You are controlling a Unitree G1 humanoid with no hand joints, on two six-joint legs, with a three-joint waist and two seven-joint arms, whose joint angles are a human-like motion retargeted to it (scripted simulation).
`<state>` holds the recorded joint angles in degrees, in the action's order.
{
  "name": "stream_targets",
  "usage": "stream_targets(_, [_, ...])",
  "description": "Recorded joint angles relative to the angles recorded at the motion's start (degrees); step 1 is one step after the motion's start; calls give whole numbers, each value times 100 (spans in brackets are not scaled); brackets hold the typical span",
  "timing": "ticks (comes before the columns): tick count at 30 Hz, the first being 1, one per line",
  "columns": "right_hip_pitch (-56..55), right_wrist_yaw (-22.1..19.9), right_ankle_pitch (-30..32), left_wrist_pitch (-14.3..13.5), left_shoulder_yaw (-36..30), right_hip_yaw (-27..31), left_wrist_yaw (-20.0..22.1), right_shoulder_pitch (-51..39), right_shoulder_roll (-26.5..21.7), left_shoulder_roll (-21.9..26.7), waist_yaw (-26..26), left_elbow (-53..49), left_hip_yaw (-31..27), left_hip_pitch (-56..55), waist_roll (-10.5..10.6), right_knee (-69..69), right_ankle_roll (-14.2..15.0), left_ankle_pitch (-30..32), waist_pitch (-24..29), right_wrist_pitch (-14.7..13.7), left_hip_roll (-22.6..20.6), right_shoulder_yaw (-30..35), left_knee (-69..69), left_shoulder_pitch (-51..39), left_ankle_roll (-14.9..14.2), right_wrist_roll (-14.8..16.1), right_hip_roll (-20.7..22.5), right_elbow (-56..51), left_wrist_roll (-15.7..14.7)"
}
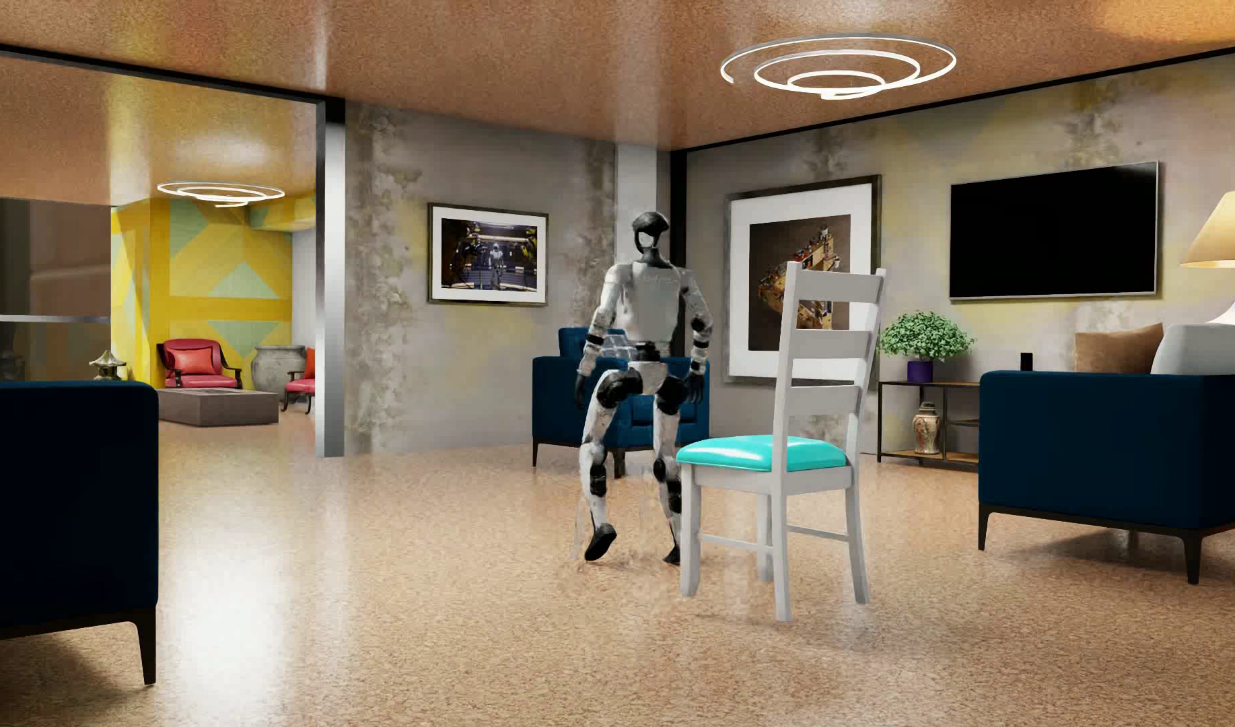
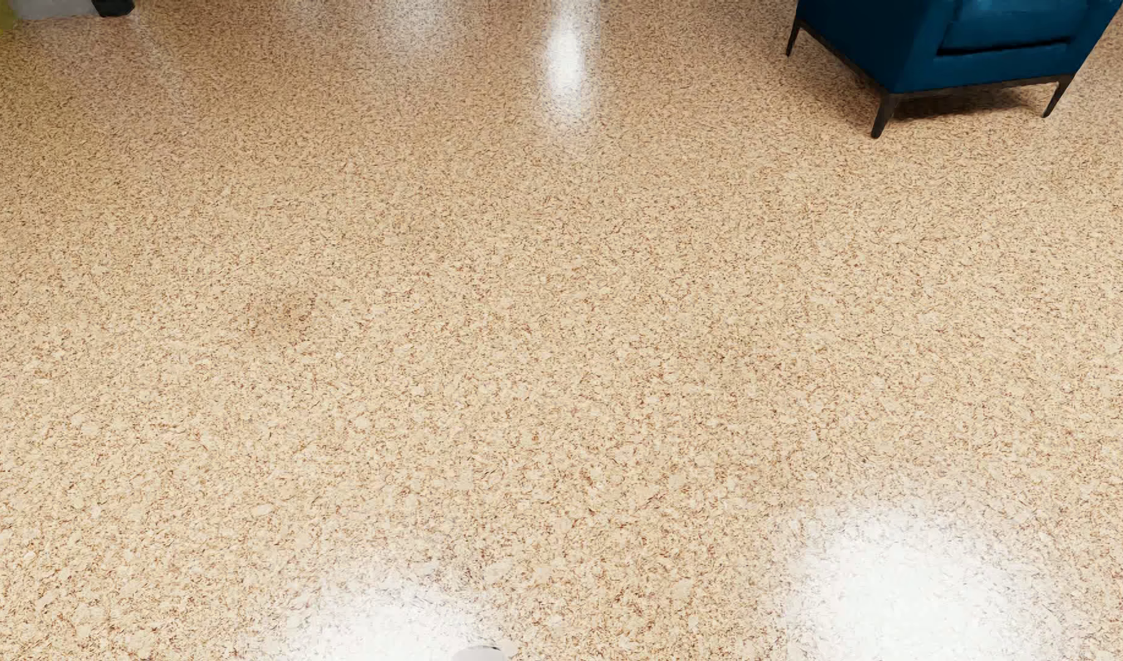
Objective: Head to the teal chair
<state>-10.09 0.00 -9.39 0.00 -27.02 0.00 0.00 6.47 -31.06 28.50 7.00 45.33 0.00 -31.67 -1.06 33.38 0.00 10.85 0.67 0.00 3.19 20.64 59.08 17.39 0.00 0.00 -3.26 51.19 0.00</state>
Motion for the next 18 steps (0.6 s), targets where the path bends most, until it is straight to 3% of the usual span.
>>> stream_targets(1, [302, 0, -238, 0, 79, 0, 0, -187, -62, 82, 227, 116, 0, 14, -61, -93, 0, 182, -9, 0, 34, 125, -1138, 42, 0, 0, -64, -152, 0])
stream_targets(2, [575, 0, -523, 0, 149, 0, 0, -397, -132, 165, 441, 251, 0, 103, -88, -134, 0, -45, -22, 0, 64, 248, -2155, 85, 0, 0, -107, -304, 0])
stream_targets(3, [814, 0, -833, 0, 194, 0, 0, -639, -201, 253, 661, 401, 0, 230, -78, -116, 0, -738, -35, 0, 113, 356, -2946, 125, 0, 0, -128, -470, 0])
stream_targets(4, [1026, 0, -1162, 0, 209, 0, 0, -911, -279, 346, 896, 568, 0, 401, -44, -64, 0, -2227, -48, 0, 183, 467, -2777, 154, 0, 0, -137, -643, 0])
stream_targets(5, [1287, 0, -1488, 0, 215, 0, 0, -1253, -277, 453, 1105, 683, 0, 357, 44, 32, 0, -187, -45, 0, 277, 507, -4051, 226, 0, 0, -146, -884, 0])
stream_targets(6, [1561, 0, -1762, 0, 225, 0, 0, -1583, -246, 561, 1308, 781, 0, 267, 137, 134, 0, 858, -38, 0, 374, 514, -4714, 307, 0, 0, -157, -1149, 0])
stream_targets(7, [1831, 0, -1841, 0, 251, 0, 0, -1864, -153, 667, 1511, 853, 0, 126, 229, 266, 0, -180, -34, 0, 474, 454, -3933, 400, 0, 0, -180, -1466, 0])
stream_targets(8, [2028, 0, -1511, 0, 307, 0, 0, -2059, 2, 769, 1720, 913, 0, -16, 289, 486, 0, -1010, -45, 0, 575, 344, -3018, 500, 0, 0, -234, -1826, 0])
stream_targets(9, [2086, 0, -519, 0, 409, 0, 0, -2163, 215, 860, 1924, 996, 0, -148, 283, 901, 0, -194, -37, 0, 665, 228, -2769, 589, 0, 0, -366, -2190, 0])
stream_targets(10, [2093, 0, 1304, 0, 577, 0, 0, -2176, 506, 951, 2120, 1101, 0, -262, 211, 1530, 0, 980, 38, 0, 785, 111, -2415, 689, 0, 0, -572, -2558, 0])
stream_targets(11, [1709, 0, 3017, 0, 572, 0, 0, -2206, 692, 1008, 2284, 1326, 0, -311, 90, 2467, 0, 1344, 193, 0, 594, 222, -2132, 547, 0, 0, -1044, -2761, 0])
stream_targets(12, [1295, 0, 3907, 0, 561, 0, 0, -2218, 821, 1047, 2456, 1470, 0, -288, 33, 3297, 0, 1537, 307, 0, 408, 458, -1903, 412, 0, 0, -1450, -2975, 0])
stream_targets(14, [313, 0, 3972, 0, 673, 0, 0, -2254, 783, 955, 2861, 1340, 0, 58, 206, 4251, 0, 1241, 285, 0, 179, 1354, -1757, 266, 0, 0, -1856, -3440, 0])
stream_targets(16, [62, 0, 2891, 0, 891, 0, 0, -1949, 742, 698, 2756, 662, 0, 437, 335, 3156, 0, 342, 184, 0, 58, 1545, -1819, 304, 0, 0, -1915, -3546, 0])
stream_targets(18, [147, 0, 2676, 0, 806, 0, 0, -1453, 812, 460, 2384, 107, 0, 654, 336, 1379, 0, -651, 44, 0, -40, 1188, -1883, 238, 0, 0, -1960, -3211, 0])
